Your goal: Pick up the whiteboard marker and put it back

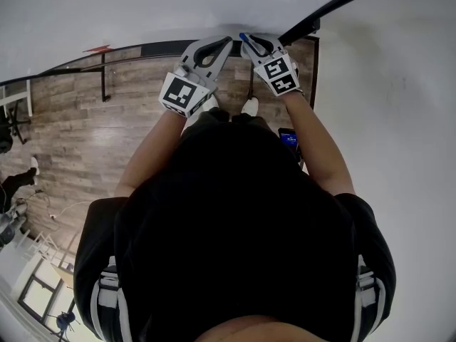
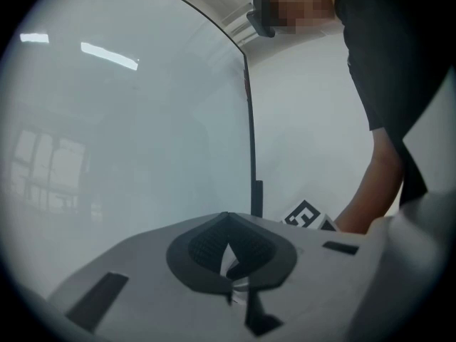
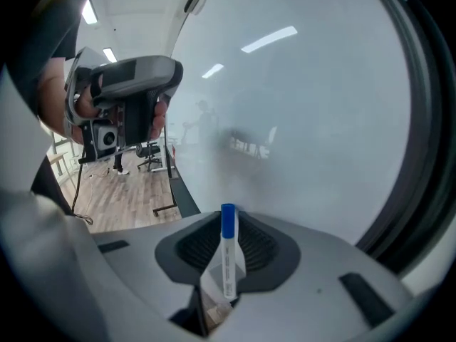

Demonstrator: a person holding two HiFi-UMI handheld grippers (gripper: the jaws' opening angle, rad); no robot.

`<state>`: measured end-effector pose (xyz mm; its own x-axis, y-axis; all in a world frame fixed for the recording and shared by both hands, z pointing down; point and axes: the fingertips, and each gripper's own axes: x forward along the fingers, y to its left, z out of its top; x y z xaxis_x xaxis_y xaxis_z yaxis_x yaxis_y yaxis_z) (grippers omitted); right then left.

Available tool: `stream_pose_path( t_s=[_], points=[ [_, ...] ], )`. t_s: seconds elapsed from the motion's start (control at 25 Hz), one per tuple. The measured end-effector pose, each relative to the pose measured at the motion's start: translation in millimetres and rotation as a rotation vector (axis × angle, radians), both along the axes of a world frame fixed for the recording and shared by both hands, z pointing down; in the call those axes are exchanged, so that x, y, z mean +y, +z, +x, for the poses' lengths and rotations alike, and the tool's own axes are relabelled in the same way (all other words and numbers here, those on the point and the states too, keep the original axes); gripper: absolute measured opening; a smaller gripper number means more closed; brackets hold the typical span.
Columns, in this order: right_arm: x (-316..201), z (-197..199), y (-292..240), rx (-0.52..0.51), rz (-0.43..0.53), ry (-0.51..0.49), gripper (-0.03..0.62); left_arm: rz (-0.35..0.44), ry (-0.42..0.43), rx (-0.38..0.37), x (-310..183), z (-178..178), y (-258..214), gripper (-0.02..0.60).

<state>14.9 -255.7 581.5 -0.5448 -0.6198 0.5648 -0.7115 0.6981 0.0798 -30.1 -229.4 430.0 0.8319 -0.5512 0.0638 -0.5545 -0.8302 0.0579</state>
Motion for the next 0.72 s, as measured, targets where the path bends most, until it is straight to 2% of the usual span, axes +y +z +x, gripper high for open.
stream_pose_path(
  t_s=[0.56,0.72],
  points=[
    [13.7,6.2,-133.1,-0.247,0.183,0.014,0.065,0.032,0.021,0.005,5.4,2.0,-26.0,0.004],
    [26.7,8.8,-172.4,-0.314,0.246,0.004,0.045,0.035,0.031,0.037,12.2,3.1,-40.7,0.005]
  ],
)
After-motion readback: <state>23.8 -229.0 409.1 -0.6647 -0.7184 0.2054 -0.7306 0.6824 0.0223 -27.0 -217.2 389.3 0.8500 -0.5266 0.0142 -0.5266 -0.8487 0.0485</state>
